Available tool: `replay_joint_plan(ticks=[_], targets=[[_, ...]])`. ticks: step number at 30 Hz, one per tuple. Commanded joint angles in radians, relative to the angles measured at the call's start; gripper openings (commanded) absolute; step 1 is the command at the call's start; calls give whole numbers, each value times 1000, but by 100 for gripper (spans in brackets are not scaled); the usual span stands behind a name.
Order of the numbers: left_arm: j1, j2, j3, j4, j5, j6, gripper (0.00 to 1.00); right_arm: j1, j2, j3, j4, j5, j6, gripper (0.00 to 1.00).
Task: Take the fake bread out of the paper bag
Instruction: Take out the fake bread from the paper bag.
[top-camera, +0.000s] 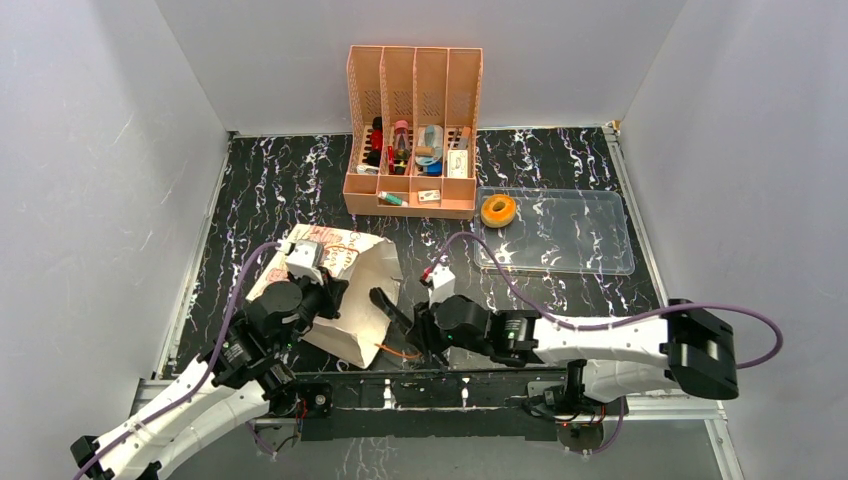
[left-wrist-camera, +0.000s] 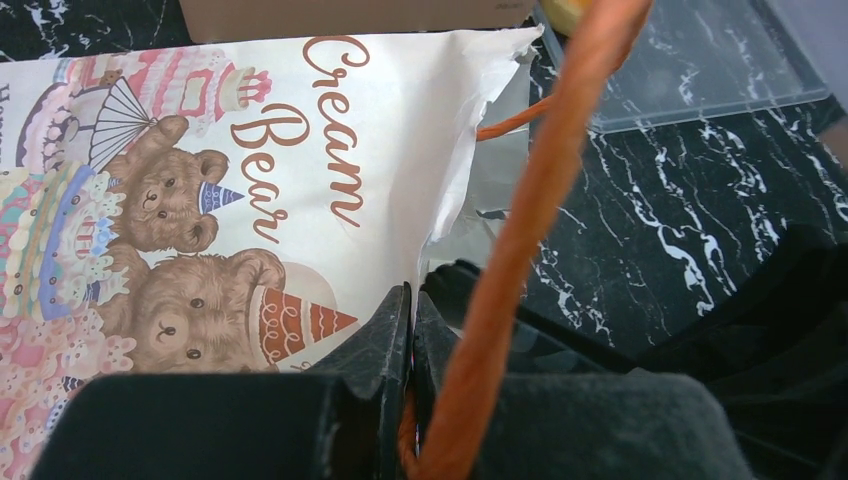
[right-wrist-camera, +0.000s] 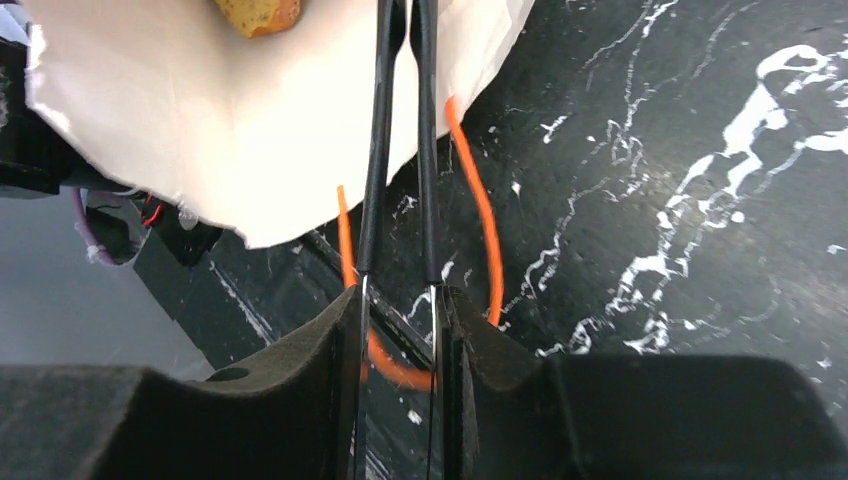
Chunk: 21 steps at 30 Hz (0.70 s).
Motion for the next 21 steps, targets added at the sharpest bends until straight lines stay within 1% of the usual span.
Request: replay_joint_plan(ticks=[1, 4, 9, 11, 16, 21], targets=[[-1, -38, 11, 62, 87, 9, 0, 4, 100, 77, 179, -46, 28, 27], [-1, -28, 24, 56, 123, 10, 0, -5, 169, 106, 237, -51, 48, 28], [0, -2, 51, 40, 157, 14, 0, -55, 271, 182, 263, -114, 90, 31], [-1, 3, 56, 36, 169, 16, 0, -81, 293, 192, 285, -160, 118, 31], [-1, -18, 42, 43, 189, 3, 0, -165, 328, 153, 425, -298, 237, 34], [-1, -43, 34, 43, 192, -3, 0, -221, 373, 163, 490, -405, 305, 38]])
